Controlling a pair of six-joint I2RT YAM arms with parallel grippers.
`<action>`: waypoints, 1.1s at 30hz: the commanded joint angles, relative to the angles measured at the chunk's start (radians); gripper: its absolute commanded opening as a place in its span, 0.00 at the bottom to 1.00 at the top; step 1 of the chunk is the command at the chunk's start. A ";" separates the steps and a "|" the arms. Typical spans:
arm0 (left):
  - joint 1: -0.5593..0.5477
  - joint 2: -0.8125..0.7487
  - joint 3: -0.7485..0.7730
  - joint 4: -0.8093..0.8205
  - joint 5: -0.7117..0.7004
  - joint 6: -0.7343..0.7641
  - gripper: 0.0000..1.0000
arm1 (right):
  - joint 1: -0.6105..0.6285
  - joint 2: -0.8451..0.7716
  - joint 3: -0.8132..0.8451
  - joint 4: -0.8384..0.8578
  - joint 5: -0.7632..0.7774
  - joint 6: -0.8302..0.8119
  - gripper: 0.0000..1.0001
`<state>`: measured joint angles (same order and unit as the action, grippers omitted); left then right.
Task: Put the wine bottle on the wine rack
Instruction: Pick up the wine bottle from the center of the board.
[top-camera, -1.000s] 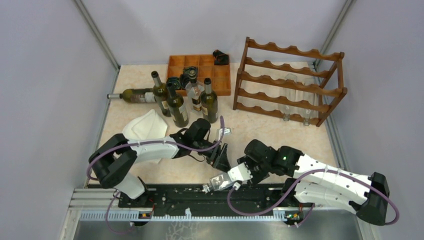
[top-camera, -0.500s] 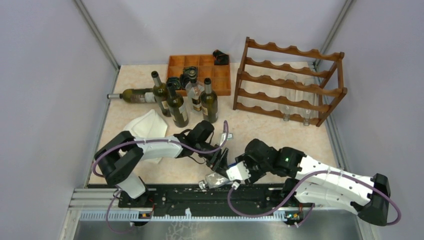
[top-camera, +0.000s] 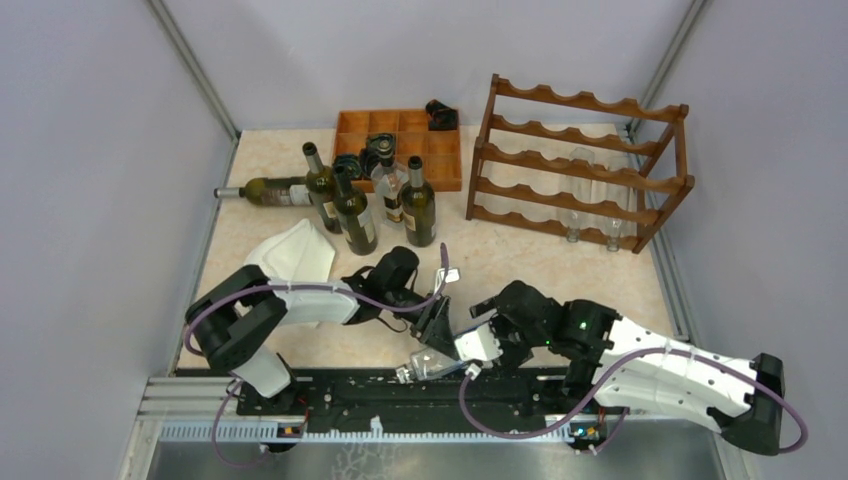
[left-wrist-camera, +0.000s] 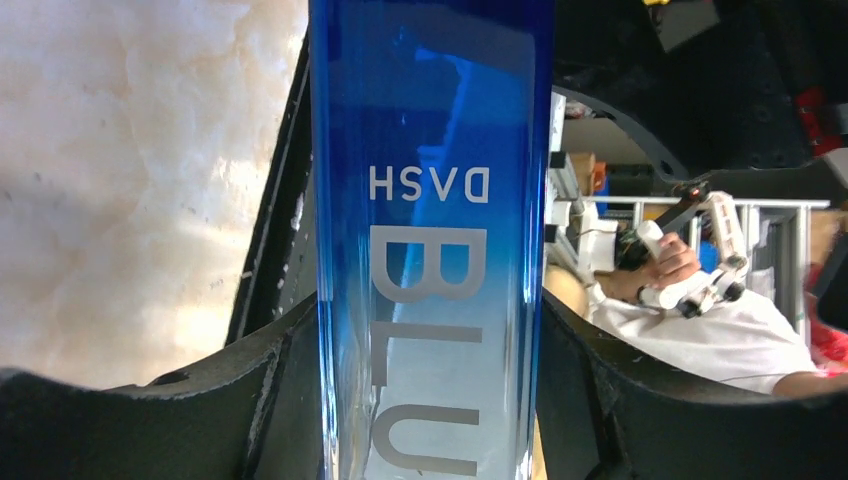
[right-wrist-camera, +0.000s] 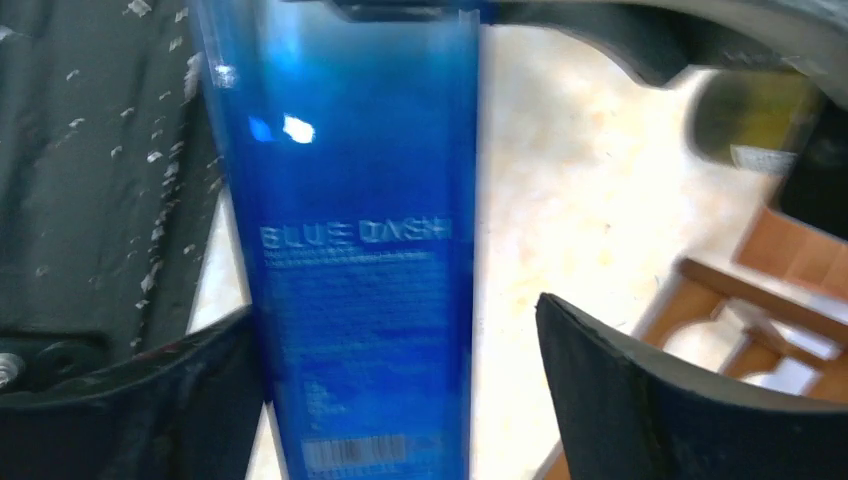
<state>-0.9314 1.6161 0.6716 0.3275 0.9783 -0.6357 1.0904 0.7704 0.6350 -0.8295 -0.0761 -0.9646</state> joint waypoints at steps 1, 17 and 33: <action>-0.006 -0.077 -0.065 0.191 -0.003 -0.132 0.00 | 0.008 -0.068 0.029 0.252 0.073 0.061 0.98; 0.008 -0.208 -0.326 0.616 -0.250 -0.375 0.00 | 0.008 -0.109 0.089 0.356 0.182 0.505 0.99; 0.008 -0.224 -0.486 0.965 -0.550 -0.505 0.00 | 0.009 -0.274 -0.026 0.620 0.294 1.203 0.98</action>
<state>-0.9249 1.4017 0.2020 0.9337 0.5186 -1.0573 1.0912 0.5106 0.6544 -0.3367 0.1894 0.0002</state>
